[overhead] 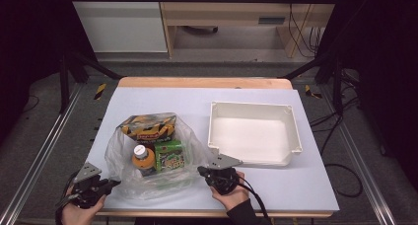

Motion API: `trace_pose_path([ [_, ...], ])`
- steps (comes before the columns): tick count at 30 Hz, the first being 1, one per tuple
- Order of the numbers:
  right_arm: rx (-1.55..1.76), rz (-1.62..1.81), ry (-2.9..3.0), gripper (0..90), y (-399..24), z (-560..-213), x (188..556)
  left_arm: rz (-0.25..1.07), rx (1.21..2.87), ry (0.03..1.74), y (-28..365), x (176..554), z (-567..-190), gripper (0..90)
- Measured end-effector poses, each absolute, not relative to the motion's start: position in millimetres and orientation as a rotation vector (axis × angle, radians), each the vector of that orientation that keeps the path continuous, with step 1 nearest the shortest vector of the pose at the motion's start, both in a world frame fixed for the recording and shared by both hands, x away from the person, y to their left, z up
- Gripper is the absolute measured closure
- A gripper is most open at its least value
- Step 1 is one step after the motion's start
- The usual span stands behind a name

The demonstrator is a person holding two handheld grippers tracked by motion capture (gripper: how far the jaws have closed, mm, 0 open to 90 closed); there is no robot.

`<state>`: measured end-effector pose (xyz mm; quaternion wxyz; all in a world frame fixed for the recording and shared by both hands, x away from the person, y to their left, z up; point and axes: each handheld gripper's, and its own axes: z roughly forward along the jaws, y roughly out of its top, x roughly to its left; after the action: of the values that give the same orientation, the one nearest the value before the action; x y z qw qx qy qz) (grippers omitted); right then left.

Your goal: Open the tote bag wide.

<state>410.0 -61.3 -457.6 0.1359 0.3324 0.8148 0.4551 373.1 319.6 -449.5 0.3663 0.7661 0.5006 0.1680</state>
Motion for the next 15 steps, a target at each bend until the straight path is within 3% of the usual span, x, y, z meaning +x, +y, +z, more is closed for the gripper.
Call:
trace_pose_path([
  [15, 1.055, 1.176, 2.399, 90.0, -59.5, -485.7, 423.6, 0.411, 2.033, 1.298, 310.6, 386.4, -467.9, 82.7],
])
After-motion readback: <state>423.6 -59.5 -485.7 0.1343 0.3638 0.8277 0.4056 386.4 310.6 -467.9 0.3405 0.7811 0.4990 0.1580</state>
